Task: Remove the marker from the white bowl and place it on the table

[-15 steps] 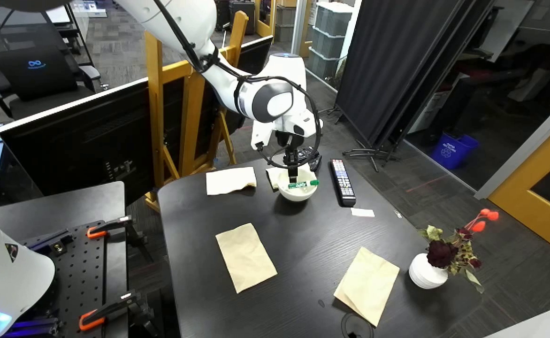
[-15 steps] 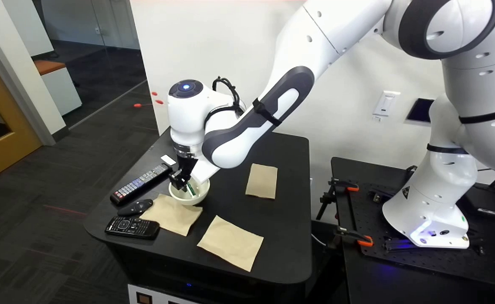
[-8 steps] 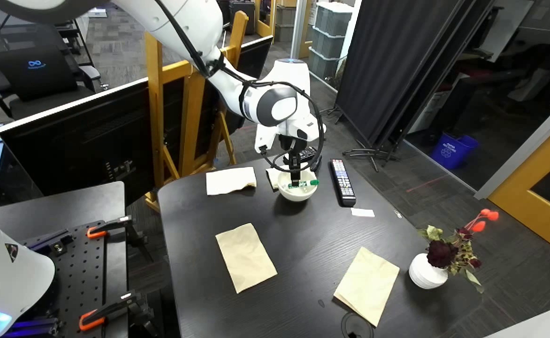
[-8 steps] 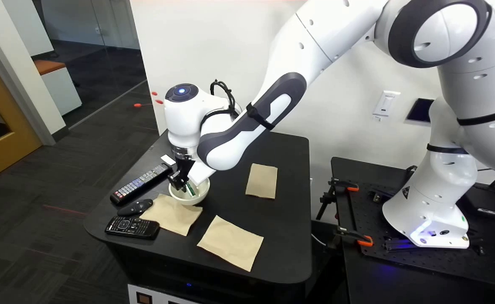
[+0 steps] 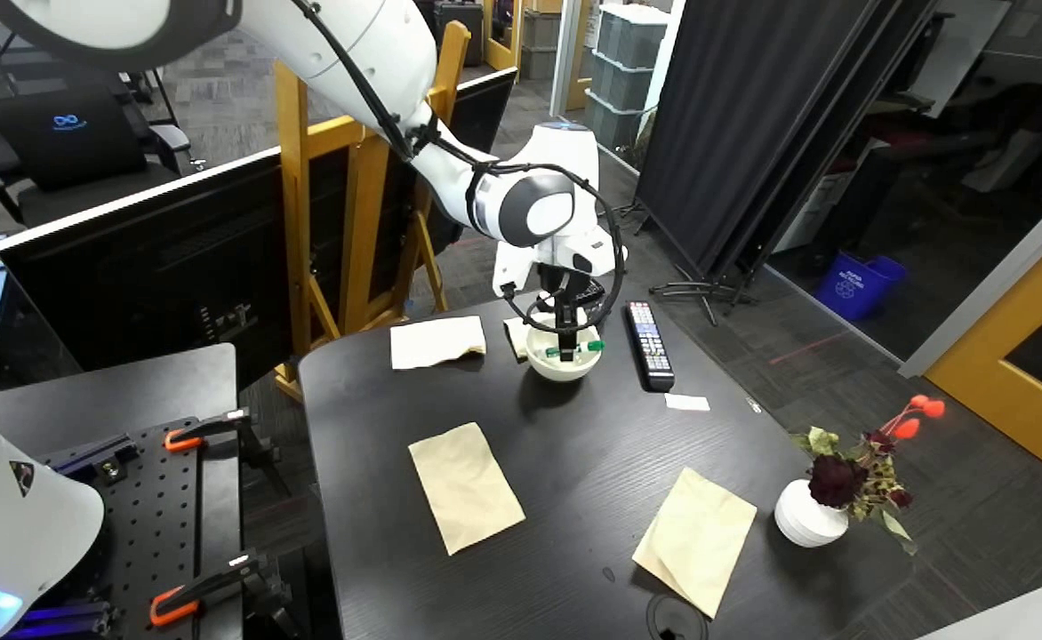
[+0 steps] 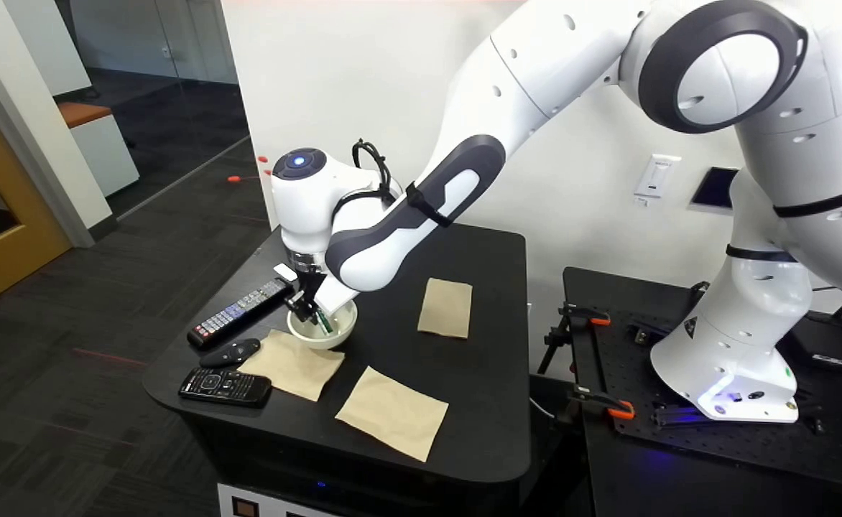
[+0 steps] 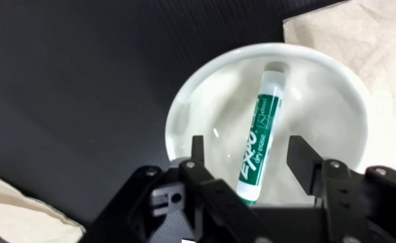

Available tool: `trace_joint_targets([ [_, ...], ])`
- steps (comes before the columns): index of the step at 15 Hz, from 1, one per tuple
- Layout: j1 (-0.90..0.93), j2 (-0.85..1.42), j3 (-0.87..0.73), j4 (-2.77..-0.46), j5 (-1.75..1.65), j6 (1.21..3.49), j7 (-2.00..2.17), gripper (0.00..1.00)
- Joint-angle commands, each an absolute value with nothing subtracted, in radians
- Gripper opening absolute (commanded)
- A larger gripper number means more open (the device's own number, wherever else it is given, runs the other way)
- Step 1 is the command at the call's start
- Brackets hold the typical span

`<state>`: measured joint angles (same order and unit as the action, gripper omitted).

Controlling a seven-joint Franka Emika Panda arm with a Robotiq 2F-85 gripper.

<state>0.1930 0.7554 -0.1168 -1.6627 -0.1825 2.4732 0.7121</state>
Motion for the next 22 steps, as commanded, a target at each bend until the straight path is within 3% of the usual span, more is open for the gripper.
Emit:
trace_joint_targets([
  [1, 0.202, 0.793, -0.130, -1.595, -0.159, 2.415, 0.692, 0.61],
  [3, 0.202, 0.809, -0.129, -1.575, -0.160, 2.401, 0.689, 0.36],
  [4, 0.202, 0.815, -0.129, -1.568, -0.161, 2.397, 0.689, 0.34],
  [8, 0.209, 0.818, -0.132, -1.580, -0.164, 2.409, 0.693, 0.03],
  [9, 0.211, 0.811, -0.133, -1.586, -0.166, 2.409, 0.693, 0.00],
  [10, 0.215, 0.799, -0.134, -1.597, -0.168, 2.412, 0.697, 0.05],
  [22, 0.214, 0.459, -0.166, -1.832, -0.214, 2.417, 0.659, 0.05],
])
